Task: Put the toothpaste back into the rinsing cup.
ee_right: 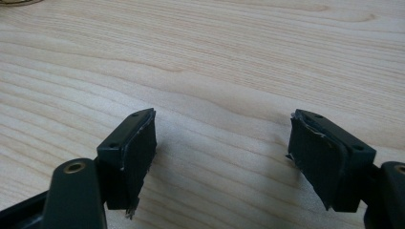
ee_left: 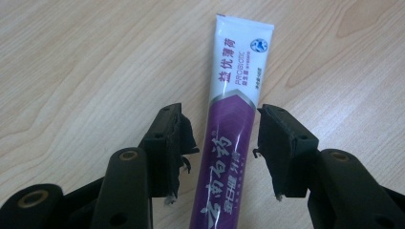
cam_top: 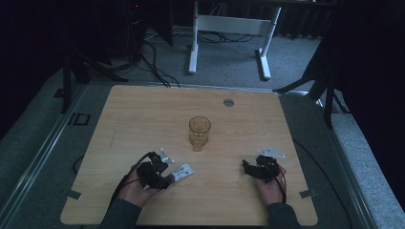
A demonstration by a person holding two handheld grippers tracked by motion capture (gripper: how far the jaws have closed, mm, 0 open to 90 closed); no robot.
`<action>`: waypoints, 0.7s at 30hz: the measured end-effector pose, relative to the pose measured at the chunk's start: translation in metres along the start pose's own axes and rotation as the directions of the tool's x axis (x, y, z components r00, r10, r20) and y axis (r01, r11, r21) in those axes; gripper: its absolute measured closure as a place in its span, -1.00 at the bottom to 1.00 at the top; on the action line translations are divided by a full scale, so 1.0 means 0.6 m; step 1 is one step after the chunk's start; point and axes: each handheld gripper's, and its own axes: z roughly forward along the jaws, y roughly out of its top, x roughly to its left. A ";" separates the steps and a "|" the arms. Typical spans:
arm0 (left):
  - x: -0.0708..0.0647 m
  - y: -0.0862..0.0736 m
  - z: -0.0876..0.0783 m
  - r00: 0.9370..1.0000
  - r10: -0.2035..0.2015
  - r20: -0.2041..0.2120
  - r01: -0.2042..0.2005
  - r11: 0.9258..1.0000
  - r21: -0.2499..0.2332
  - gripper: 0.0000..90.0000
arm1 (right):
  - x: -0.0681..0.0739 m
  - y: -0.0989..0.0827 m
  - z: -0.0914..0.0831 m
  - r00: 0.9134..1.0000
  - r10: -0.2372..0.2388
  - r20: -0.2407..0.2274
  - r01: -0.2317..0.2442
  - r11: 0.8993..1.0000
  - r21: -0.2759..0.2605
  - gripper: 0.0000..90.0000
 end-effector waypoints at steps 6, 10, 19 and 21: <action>-0.004 0.003 0.005 1.000 0.015 -0.002 -0.015 0.999 0.032 0.13 | 0.000 0.000 0.000 1.000 0.000 0.000 0.000 1.000 0.000 -0.45; -0.006 0.005 0.008 1.000 0.020 0.000 -0.020 0.998 0.054 0.12 | 0.000 0.000 0.000 1.000 0.000 0.000 0.000 1.000 0.000 -0.45; -0.008 0.011 0.010 1.000 0.024 -0.005 -0.023 0.996 0.090 0.11 | 0.000 0.000 0.000 1.000 0.000 0.000 0.000 1.000 0.000 -0.45; -0.009 0.013 0.011 1.000 0.027 -0.004 -0.026 0.995 0.094 0.10 | 0.000 0.000 0.000 1.000 0.000 0.000 0.000 1.000 0.000 -0.45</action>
